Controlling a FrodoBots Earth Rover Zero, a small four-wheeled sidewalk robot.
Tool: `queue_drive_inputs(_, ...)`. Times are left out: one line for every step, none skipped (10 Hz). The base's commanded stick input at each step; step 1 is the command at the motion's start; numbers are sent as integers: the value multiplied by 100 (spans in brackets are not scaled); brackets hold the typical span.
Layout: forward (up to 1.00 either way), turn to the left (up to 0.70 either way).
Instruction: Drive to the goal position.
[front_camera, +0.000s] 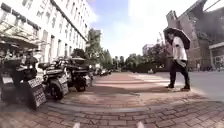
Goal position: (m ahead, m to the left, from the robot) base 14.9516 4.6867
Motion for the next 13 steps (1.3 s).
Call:
queue_drive_inputs(70, 0)
queue_drive_inputs(70, 0)
queue_drive_inputs(70, 0)
queue_drive_inputs(70, 0)
queue_drive_inputs(70, 0)
queue_drive_inputs(70, 0)
queue_drive_inputs(70, 0)
queue_drive_inputs(70, 0)
queue_drive_inputs(70, 0)
queue_drive_inputs(70, 0)
queue_drive_inputs(70, 0)
queue_drive_inputs(70, 0)
queue_drive_inputs(70, 0)
